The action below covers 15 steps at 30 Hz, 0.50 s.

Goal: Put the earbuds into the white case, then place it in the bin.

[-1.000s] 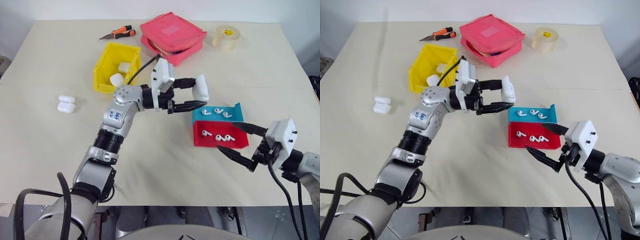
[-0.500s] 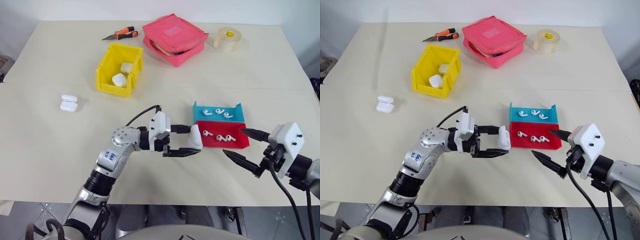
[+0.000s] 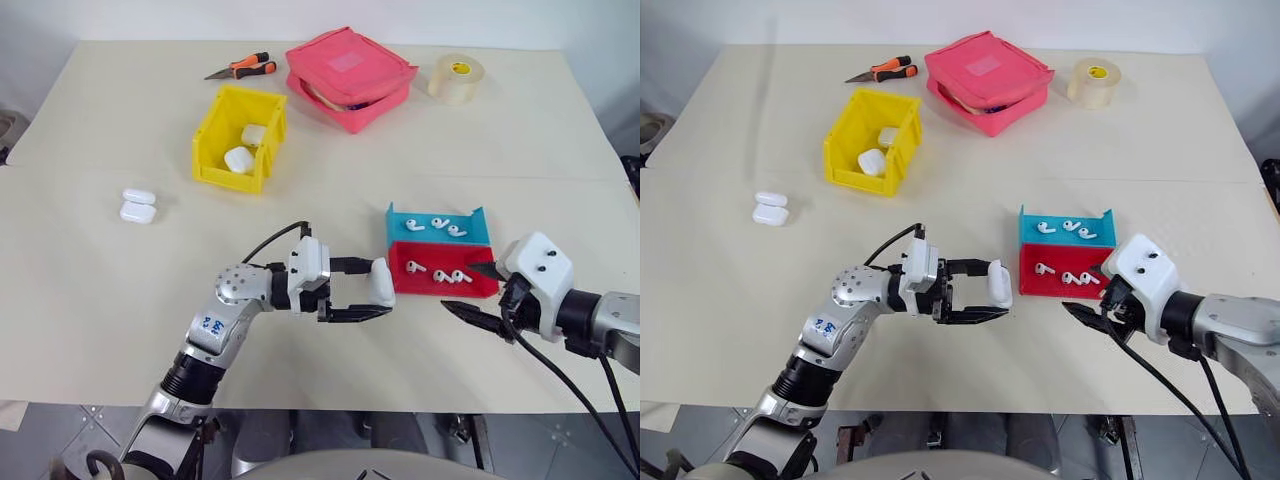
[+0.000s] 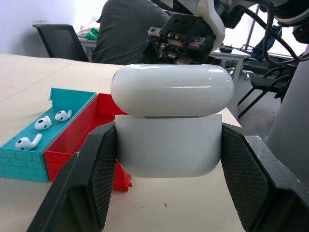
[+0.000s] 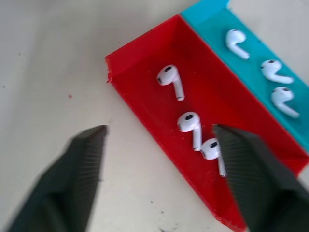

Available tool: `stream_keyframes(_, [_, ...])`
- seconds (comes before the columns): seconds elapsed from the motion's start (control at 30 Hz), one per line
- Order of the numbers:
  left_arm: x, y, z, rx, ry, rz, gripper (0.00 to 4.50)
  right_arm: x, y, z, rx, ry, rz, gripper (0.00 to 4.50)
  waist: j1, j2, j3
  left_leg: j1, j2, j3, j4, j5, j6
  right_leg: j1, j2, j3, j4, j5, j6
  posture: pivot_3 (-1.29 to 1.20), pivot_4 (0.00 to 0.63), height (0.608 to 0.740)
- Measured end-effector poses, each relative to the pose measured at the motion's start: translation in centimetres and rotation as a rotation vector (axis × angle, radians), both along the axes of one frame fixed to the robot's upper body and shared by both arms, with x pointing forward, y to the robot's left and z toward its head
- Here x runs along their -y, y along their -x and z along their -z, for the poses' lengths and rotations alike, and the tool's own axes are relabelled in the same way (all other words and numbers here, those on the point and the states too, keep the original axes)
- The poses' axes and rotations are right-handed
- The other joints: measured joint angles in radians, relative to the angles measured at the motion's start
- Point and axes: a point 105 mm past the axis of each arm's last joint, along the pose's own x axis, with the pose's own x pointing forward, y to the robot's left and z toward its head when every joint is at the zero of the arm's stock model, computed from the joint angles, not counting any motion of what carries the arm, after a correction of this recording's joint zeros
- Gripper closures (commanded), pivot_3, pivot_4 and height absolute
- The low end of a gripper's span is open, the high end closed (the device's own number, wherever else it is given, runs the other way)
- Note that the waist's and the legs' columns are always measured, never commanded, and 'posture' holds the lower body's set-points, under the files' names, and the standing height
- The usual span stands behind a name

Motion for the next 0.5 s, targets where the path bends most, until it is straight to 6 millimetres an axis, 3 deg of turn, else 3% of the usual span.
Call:
stream_keyframes(0.03, [0.0,0.0,0.1,0.004,-0.001,-0.002,1.71,-0.1,0.0,0.3,-0.015,0.005,0.008,2.34,0.0,0.0,0.0,0.0,0.0,0.0,0.0,0.0,0.0,0.0,0.0,0.0,0.0,0.0,0.0,0.0,0.15,0.74])
stream_keyframes(0.2, [-0.2,-0.1,0.4,0.0,-0.004,-0.01,1.71,-1.3,0.5,1.3,-0.062,0.005,0.007,2.34,0.0,0.0,0.0,0.0,0.0,-0.001,0.0,0.0,0.0,0.0,0.0,0.0,0.0,0.0,0.0,0.0,0.15,0.74])
stream_keyframes(0.5, [-0.2,0.1,0.5,-0.001,-0.005,0.003,1.71,-2.1,-0.5,0.8,-0.084,0.078,0.008,2.34,-0.001,0.0,0.0,0.0,0.0,-0.001,0.0,0.0,0.0,0.0,0.0,0.0,0.0,0.0,0.0,0.0,0.15,0.74])
